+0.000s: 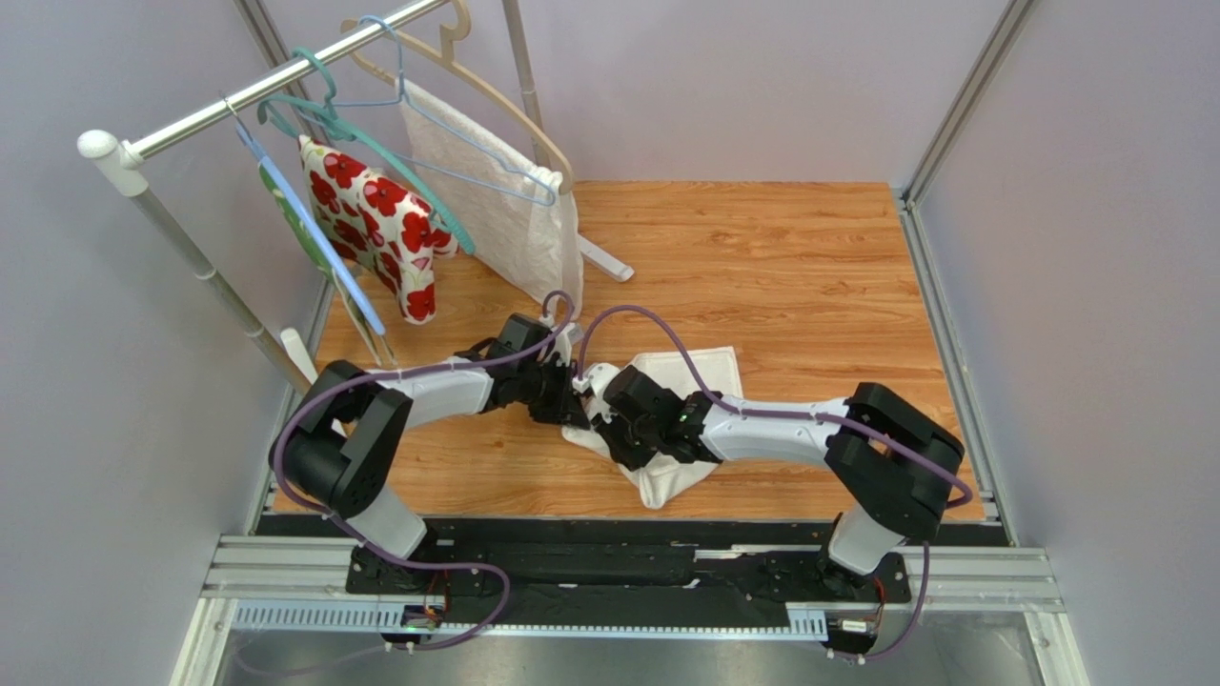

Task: Fold the napkin, place the utensils inside, and roll it up
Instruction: Roll the napkin with the utensil

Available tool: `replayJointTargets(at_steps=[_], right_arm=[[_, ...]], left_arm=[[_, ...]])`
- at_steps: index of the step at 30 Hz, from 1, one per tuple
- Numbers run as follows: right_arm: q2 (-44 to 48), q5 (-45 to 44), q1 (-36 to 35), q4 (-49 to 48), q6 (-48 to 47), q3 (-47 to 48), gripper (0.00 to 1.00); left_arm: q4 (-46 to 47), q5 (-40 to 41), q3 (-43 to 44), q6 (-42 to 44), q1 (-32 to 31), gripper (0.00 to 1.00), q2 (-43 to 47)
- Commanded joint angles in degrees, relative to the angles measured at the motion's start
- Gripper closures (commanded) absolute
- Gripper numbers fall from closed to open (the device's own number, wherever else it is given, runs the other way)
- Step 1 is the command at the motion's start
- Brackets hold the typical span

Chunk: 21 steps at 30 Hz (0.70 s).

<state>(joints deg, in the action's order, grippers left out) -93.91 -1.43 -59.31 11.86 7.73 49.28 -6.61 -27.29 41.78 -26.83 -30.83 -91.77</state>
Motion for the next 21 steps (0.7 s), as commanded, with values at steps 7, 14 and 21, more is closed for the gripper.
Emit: replayJointTargets(at_steps=[7,14,21], right_arm=[[-3.6,19.6,6.8,-2.0,2.6,-4.8,0.9],[-4.0,23.6,9.9,-3.2,2.4,-5.7,0.91],[-3.3,20.4,10.1,-2.3,3.2,-5.2,0.91]], left_arm=[[-4.8,5.9,-0.7,-3.2,3.0,0.31,12.3],[-1.9,8.6,-4.8,-3.6,4.1,0.26,20.2],[2.0,7.3,-10.4,-4.3,4.1,0.29,24.8]])
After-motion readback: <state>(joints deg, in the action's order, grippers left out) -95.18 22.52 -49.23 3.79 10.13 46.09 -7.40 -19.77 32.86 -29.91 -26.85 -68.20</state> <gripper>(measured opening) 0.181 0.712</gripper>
